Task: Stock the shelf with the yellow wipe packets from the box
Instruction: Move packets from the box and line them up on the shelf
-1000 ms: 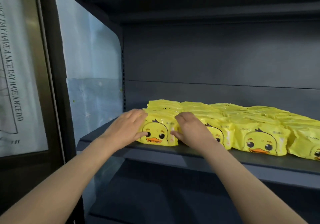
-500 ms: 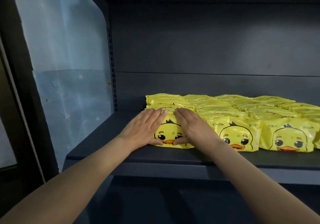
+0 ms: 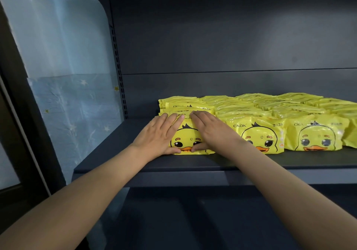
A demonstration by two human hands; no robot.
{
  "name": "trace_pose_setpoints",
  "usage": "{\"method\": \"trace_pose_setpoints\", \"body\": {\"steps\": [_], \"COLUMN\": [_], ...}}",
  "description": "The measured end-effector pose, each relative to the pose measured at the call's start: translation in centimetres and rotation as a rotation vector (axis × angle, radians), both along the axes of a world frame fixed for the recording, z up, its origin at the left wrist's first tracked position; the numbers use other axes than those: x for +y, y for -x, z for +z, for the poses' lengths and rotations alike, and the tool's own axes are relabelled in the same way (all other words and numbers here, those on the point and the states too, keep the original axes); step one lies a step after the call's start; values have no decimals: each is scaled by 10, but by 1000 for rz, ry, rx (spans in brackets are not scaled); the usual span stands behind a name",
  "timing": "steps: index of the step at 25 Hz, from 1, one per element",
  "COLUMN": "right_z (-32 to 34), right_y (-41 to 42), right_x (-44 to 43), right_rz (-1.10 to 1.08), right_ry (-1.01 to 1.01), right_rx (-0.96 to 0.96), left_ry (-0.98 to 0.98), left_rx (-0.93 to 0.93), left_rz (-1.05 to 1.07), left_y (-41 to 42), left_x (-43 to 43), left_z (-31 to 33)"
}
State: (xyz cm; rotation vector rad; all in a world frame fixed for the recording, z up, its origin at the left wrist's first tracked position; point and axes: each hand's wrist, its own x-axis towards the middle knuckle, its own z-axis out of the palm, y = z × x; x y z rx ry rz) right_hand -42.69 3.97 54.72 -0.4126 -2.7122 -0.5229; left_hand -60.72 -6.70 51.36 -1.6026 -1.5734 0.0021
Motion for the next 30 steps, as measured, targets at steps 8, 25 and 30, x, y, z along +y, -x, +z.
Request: {"method": "trace_pose_setpoints", "body": {"steps": [8,25,30], "right_z": [14,67,73], "right_y": [-19,-148,-231], "right_x": [-10,32,47], "right_rz": [-37,-266,-242], "right_ry": [110,279,258], "right_rx": [13,116,99], "left_ry": [170,147,118], "left_rx": [-53,-434,-439], "left_rz": [163,211,250], "left_y": [-17,-153,-233], "left_x": [-17,0,7], "left_z": [22,110,112]}}
